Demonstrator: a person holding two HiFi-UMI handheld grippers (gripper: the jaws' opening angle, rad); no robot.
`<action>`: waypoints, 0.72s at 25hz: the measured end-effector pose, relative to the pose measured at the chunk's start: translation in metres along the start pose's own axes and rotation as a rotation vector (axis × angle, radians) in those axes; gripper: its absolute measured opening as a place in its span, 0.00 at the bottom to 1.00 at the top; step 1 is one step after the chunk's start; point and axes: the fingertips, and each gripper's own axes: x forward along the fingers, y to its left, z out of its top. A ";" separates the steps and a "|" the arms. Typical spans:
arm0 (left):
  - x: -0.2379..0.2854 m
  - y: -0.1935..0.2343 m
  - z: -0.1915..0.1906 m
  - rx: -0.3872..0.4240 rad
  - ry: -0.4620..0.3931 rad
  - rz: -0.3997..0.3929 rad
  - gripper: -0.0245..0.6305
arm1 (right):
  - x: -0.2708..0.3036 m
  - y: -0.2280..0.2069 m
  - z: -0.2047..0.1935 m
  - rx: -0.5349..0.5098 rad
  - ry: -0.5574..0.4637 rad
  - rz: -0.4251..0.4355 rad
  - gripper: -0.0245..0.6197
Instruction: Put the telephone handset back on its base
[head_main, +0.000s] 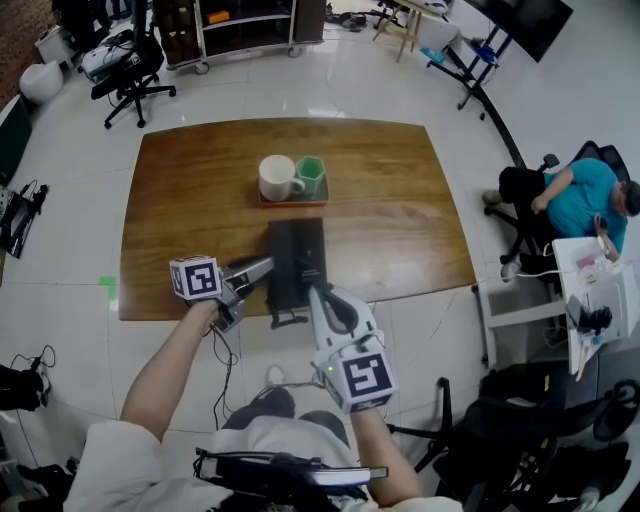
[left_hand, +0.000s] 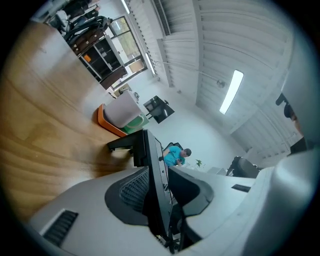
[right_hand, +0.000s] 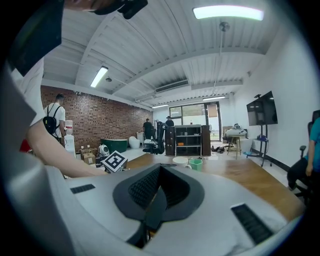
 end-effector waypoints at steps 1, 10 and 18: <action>-0.002 -0.003 -0.001 0.015 -0.001 0.004 0.22 | -0.001 0.003 0.003 0.009 -0.001 0.001 0.04; -0.034 -0.047 -0.002 0.110 -0.100 -0.026 0.04 | -0.022 0.016 0.006 -0.027 -0.016 0.031 0.04; -0.053 -0.113 -0.031 0.270 -0.124 -0.051 0.04 | -0.054 0.035 0.019 -0.043 -0.054 0.057 0.04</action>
